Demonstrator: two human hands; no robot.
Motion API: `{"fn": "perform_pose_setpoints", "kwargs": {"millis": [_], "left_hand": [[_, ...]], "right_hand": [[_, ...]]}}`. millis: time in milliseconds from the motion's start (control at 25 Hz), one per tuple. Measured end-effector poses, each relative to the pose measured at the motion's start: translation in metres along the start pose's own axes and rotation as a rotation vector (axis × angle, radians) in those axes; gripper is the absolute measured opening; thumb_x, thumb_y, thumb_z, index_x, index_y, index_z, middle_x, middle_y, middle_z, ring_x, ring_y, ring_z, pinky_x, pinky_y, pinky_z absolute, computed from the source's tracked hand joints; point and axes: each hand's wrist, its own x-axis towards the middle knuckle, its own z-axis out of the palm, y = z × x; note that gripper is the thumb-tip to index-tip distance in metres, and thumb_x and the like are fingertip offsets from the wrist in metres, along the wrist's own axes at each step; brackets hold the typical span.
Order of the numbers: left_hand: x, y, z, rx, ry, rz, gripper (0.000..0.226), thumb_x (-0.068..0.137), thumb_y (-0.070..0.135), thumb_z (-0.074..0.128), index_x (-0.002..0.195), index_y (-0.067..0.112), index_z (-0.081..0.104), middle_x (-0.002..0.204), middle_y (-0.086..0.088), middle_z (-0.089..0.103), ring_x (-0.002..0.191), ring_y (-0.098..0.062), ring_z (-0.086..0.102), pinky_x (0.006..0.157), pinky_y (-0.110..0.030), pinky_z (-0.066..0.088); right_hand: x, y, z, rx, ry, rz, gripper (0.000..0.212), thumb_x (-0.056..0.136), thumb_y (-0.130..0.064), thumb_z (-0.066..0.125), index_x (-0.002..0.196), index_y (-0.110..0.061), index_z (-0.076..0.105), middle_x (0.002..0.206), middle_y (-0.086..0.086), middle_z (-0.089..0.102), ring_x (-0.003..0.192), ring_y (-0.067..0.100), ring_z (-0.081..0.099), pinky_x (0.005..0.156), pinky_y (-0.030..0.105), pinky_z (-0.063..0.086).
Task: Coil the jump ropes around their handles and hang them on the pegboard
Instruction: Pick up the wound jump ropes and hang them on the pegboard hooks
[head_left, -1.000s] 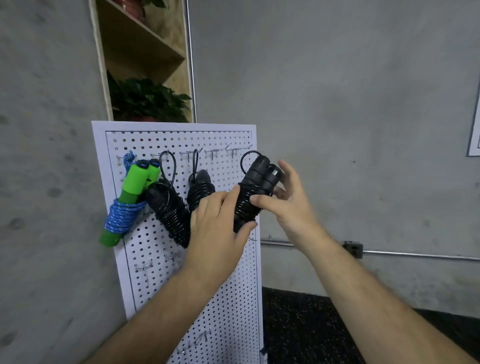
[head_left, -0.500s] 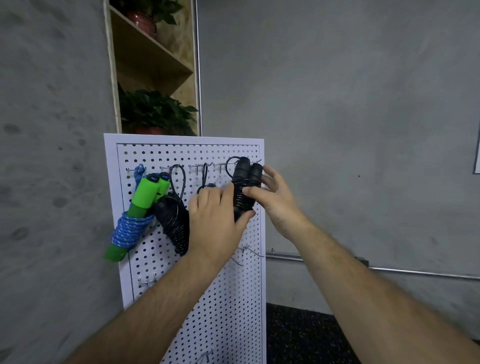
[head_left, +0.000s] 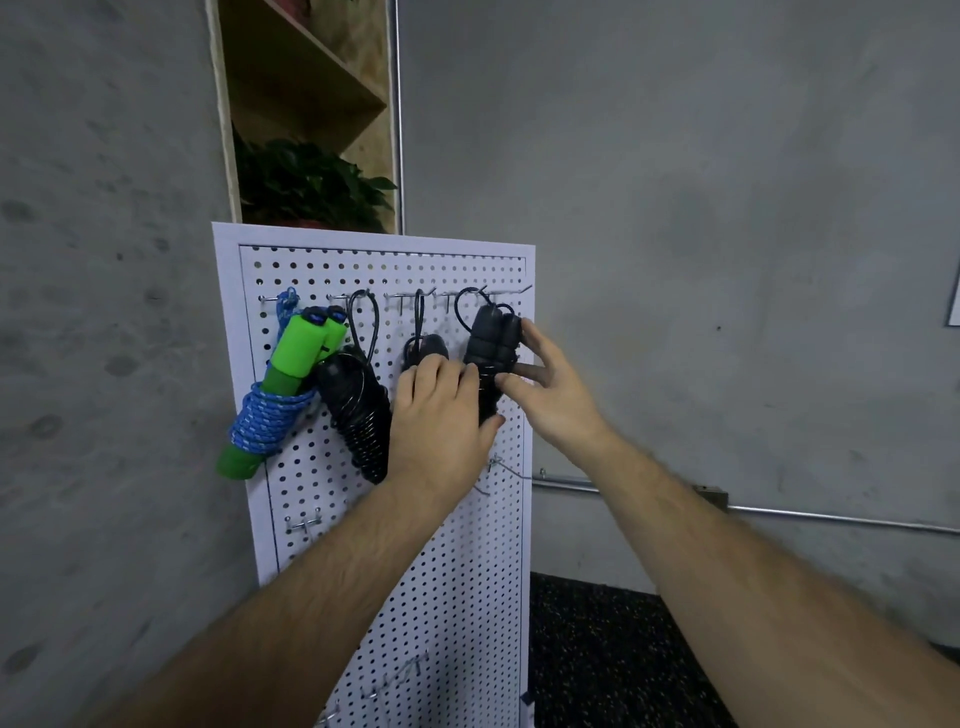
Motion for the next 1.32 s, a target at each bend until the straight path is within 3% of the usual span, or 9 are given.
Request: {"fn": "perform_pose_setpoints", "kwargs": {"millis": [160, 280, 360, 520, 720, 1040, 1320], "left_hand": [[-0.003, -0.001, -0.002, -0.009, 0.003, 0.015, 0.063, 0.094, 0.051, 0.057, 0.142, 0.01, 0.053, 0.139, -0.003, 0.058, 0.14, -0.025, 0.038, 0.116, -0.041, 0.013], [-0.009, -0.002, -0.009, -0.091, -0.029, 0.02, 0.064, 0.098, 0.046, 0.054, 0.151, 0.012, 0.041, 0.147, -0.001, 0.052, 0.147, -0.022, 0.03, 0.121, -0.039, 0.009], [-0.015, 0.001, -0.016, -0.178, -0.039, 0.054, 0.063, 0.1, 0.04, 0.053, 0.154, 0.013, 0.037, 0.15, -0.001, 0.048, 0.15, -0.02, 0.026, 0.123, -0.038, 0.008], [-0.062, 0.012, -0.021, -0.286, -0.013, 0.122, 0.054, 0.097, 0.028, 0.059, 0.147, 0.01, 0.048, 0.143, -0.005, 0.055, 0.145, -0.023, 0.035, 0.121, -0.04, 0.016], [-0.18, 0.036, 0.02, -0.415, -0.259, 0.124, 0.049, 0.099, 0.027, 0.058, 0.145, 0.01, 0.052, 0.145, -0.007, 0.054, 0.141, -0.025, 0.04, 0.12, -0.038, 0.017], [-0.359, 0.076, 0.112, -0.47, -0.759, 0.104, 0.053, 0.096, 0.032, 0.056, 0.146, 0.015, 0.049, 0.139, -0.005, 0.057, 0.131, -0.027, 0.049, 0.11, -0.04, 0.032], [-0.502, 0.129, 0.165, -0.469, -1.279, 0.165, 0.068, 0.101, 0.04, 0.049, 0.16, 0.022, 0.02, 0.156, -0.003, 0.038, 0.141, -0.026, 0.037, 0.114, -0.042, 0.031]], "right_hand": [[-0.011, 0.002, 0.003, -0.181, 0.006, -0.068, 0.056, 0.099, -0.026, 0.061, 0.15, -0.036, 0.041, 0.143, -0.018, 0.051, 0.117, 0.002, 0.06, 0.081, 0.007, 0.049], [-0.028, 0.003, 0.002, -0.34, -0.021, -0.145, 0.047, 0.103, -0.027, 0.054, 0.148, -0.033, 0.046, 0.143, -0.017, 0.05, 0.119, 0.001, 0.056, 0.101, 0.024, 0.05], [-0.047, 0.002, -0.001, -0.447, -0.02, -0.214, 0.041, 0.104, -0.021, 0.049, 0.145, -0.024, 0.05, 0.137, -0.013, 0.053, 0.119, 0.001, 0.053, 0.106, 0.028, 0.046], [-0.104, 0.02, -0.009, -0.742, -0.101, -0.242, 0.042, 0.104, -0.021, 0.044, 0.146, -0.019, 0.048, 0.142, -0.002, 0.056, 0.127, 0.012, 0.051, 0.103, 0.021, 0.037], [-0.203, 0.092, -0.01, -0.972, -0.288, -0.225, 0.045, 0.098, -0.022, 0.045, 0.141, -0.012, 0.051, 0.126, 0.009, 0.064, 0.109, 0.03, 0.062, 0.086, 0.044, 0.054], [-0.388, 0.224, -0.001, -0.974, -0.462, 0.269, 0.05, 0.1, -0.03, 0.047, 0.148, -0.017, 0.044, 0.136, 0.009, 0.057, 0.116, 0.035, 0.058, 0.091, 0.047, 0.051], [-0.534, 0.305, -0.017, -0.961, -0.528, 0.752, 0.049, 0.103, -0.035, 0.042, 0.15, -0.019, 0.039, 0.138, 0.008, 0.052, 0.119, 0.031, 0.054, 0.093, 0.043, 0.049]]}}
